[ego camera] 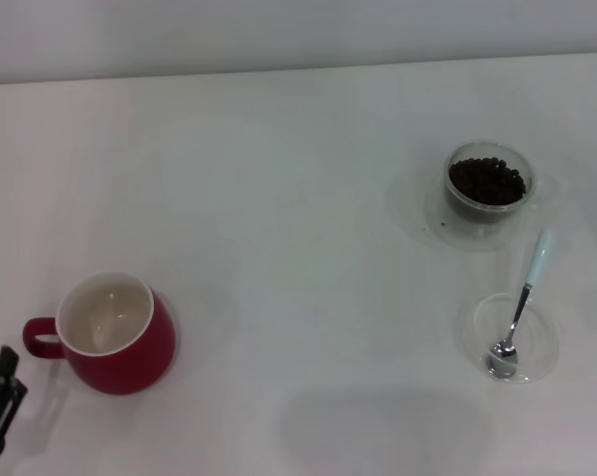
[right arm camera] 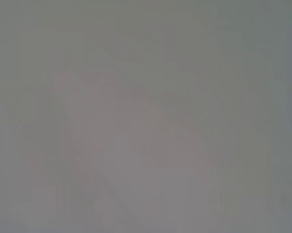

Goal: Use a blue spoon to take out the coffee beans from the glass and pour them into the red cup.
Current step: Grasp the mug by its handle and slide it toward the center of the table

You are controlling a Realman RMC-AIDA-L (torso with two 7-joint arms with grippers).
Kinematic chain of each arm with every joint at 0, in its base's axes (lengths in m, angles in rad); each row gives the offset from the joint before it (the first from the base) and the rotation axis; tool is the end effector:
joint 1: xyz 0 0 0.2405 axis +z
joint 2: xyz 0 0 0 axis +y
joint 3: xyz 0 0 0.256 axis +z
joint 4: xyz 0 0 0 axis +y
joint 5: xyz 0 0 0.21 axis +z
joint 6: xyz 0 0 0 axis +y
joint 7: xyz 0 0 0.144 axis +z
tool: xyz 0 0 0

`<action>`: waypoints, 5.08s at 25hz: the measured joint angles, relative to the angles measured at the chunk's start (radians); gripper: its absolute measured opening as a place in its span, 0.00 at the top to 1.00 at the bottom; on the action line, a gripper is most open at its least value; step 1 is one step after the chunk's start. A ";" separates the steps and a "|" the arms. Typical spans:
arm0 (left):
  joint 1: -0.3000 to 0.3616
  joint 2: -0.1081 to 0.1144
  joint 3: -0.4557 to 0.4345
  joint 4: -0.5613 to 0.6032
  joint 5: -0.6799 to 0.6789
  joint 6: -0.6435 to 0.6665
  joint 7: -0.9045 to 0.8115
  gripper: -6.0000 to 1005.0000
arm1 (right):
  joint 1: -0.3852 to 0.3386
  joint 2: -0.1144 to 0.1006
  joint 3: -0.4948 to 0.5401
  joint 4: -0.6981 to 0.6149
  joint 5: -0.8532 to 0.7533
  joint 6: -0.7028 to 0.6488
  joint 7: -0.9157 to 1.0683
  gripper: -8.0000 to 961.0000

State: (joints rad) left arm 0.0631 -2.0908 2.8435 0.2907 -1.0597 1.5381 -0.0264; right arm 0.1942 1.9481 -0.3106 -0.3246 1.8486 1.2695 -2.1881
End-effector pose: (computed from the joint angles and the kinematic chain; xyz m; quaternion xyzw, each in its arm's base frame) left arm -0.3495 0.1361 -0.0539 -0.7043 -0.2531 -0.3055 0.5888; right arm 0.4353 0.2502 0.1278 -0.6260 0.3510 0.3357 0.6100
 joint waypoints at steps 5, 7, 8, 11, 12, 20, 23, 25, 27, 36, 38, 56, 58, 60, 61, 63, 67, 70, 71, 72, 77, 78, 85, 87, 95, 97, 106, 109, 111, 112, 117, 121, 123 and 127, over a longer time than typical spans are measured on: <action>0.005 0.000 0.000 0.005 -0.008 -0.088 -0.011 0.12 | -0.012 0.000 0.001 0.000 0.000 -0.002 -0.003 0.22; -0.009 0.001 0.001 0.004 -0.007 -0.130 -0.037 0.12 | -0.018 0.002 0.001 0.000 0.001 -0.002 -0.005 0.22; -0.015 0.002 0.000 0.004 -0.005 -0.140 -0.045 0.12 | -0.020 0.004 0.002 0.000 0.001 -0.002 -0.006 0.22; -0.036 0.003 0.001 -0.003 0.006 -0.164 -0.050 0.12 | -0.031 0.007 0.002 0.001 0.001 0.000 -0.011 0.22; -0.040 0.003 0.000 -0.004 0.007 -0.168 -0.048 0.12 | -0.034 0.008 0.002 0.001 0.001 0.002 -0.011 0.22; -0.071 0.005 0.000 -0.016 0.013 -0.193 -0.044 0.12 | -0.061 0.014 0.003 0.005 0.001 0.012 -0.012 0.22; -0.080 0.006 0.000 -0.020 0.014 -0.196 -0.042 0.13 | -0.070 0.015 0.004 0.006 0.001 0.015 -0.012 0.22; -0.088 0.006 0.000 -0.021 0.014 -0.198 -0.042 0.13 | -0.075 0.015 0.004 0.007 0.001 0.017 -0.012 0.22; -0.099 0.006 0.000 -0.021 0.014 -0.203 -0.042 0.13 | -0.077 0.015 0.004 0.008 0.001 0.017 -0.012 0.22; -0.145 0.005 0.001 -0.027 0.013 -0.257 -0.041 0.13 | -0.075 0.015 0.004 0.009 -0.002 0.012 -0.018 0.23; -0.145 0.005 0.000 -0.023 0.013 -0.257 -0.041 0.14 | -0.076 0.015 0.004 0.008 -0.001 0.012 -0.018 0.23; -0.149 0.006 0.000 -0.024 0.054 -0.257 -0.041 0.56 | -0.067 0.015 0.004 0.008 -0.006 -0.006 -0.028 0.24; -0.151 0.006 0.000 -0.024 0.053 -0.257 -0.041 0.63 | -0.068 0.015 0.004 0.008 -0.006 -0.006 -0.028 0.24; -0.154 0.006 0.000 -0.025 0.050 -0.257 -0.041 0.78 | -0.068 0.015 0.004 0.009 -0.004 -0.006 -0.028 0.24; -0.156 0.006 0.000 -0.025 0.049 -0.257 -0.041 0.78 | -0.068 0.015 0.004 0.009 -0.004 -0.006 -0.028 0.24; -0.158 0.006 0.000 -0.025 0.048 -0.257 -0.041 0.78 | -0.068 0.015 0.004 0.009 -0.003 -0.006 -0.028 0.24; -0.165 0.006 0.000 -0.026 0.049 -0.257 -0.041 0.78 | -0.069 0.015 0.004 0.009 -0.003 -0.006 -0.029 0.24; -0.169 0.007 0.001 -0.027 0.053 -0.257 -0.041 0.78 | -0.068 0.015 0.004 0.010 -0.003 -0.006 -0.029 0.24; -0.170 0.007 0.000 -0.027 0.053 -0.257 -0.041 0.79 | -0.068 0.015 0.004 0.010 -0.002 -0.005 -0.029 0.24; -0.172 0.007 0.000 -0.027 0.053 -0.257 -0.041 0.81 | -0.068 0.015 0.004 0.010 -0.002 -0.005 -0.029 0.24; -0.188 0.006 0.001 -0.027 0.054 -0.258 -0.041 0.86 | -0.068 0.015 0.004 0.010 -0.001 -0.005 -0.029 0.25; -0.192 0.006 0.001 -0.026 0.054 -0.258 -0.039 0.86 | -0.068 0.015 0.004 0.011 -0.001 -0.005 -0.029 0.25; -0.256 0.006 0.001 -0.017 0.102 -0.269 0.003 0.86 | -0.064 0.018 0.004 0.010 -0.001 -0.006 -0.037 0.25; -0.279 0.006 0.001 -0.016 0.114 -0.289 0.002 0.86 | -0.063 0.020 0.004 0.009 -0.001 -0.006 -0.039 0.25; -0.422 0.004 0.001 -0.009 0.212 -0.444 0.000 0.86 | -0.059 0.026 0.004 0.005 0.000 -0.003 -0.044 0.25; -0.444 0.005 0.001 -0.007 0.219 -0.463 -0.004 0.86 | -0.056 0.026 0.004 0.007 0.001 -0.002 -0.051 0.25; -0.581 0.006 0.000 -0.008 0.291 -0.531 -0.063 0.88 | -0.034 0.036 0.004 0.003 0.001 -0.003 -0.075 0.26; -0.620 0.004 0.001 -0.013 0.324 -0.567 -0.093 0.88 | -0.027 0.036 0.004 0.003 0.001 -0.004 -0.083 0.26; -0.645 0.003 0.001 -0.011 0.345 -0.597 -0.116 0.88 | -0.024 0.036 0.004 0.003 0.001 -0.003 -0.085 0.26; -0.656 0.002 0.001 -0.009 0.356 -0.610 -0.126 0.88 | -0.023 0.037 0.004 0.003 0.001 -0.003 -0.086 0.26; -0.703 0.001 0.000 -0.001 0.378 -0.634 -0.145 0.88 | -0.022 0.038 0.004 0.002 0.001 -0.002 -0.096 0.26; -0.742 0.001 0.000 0.002 0.397 -0.686 -0.161 0.88 | -0.022 0.038 0.004 0.002 0.001 -0.003 -0.096 0.26; -0.757 0.000 0.000 0.002 0.415 -0.710 -0.179 0.88 | -0.022 0.038 0.004 0.002 0.001 -0.002 -0.096 0.26; -0.778 0.000 0.000 0.009 0.436 -0.755 -0.194 0.88 | -0.021 0.038 0.004 0.002 0.001 -0.006 -0.097 0.27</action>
State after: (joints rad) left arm -0.7154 -2.0909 2.8438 0.2993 -0.6232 0.7835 -0.2206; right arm 0.1728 1.9865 -0.3068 -0.3222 1.8499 1.2639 -2.2849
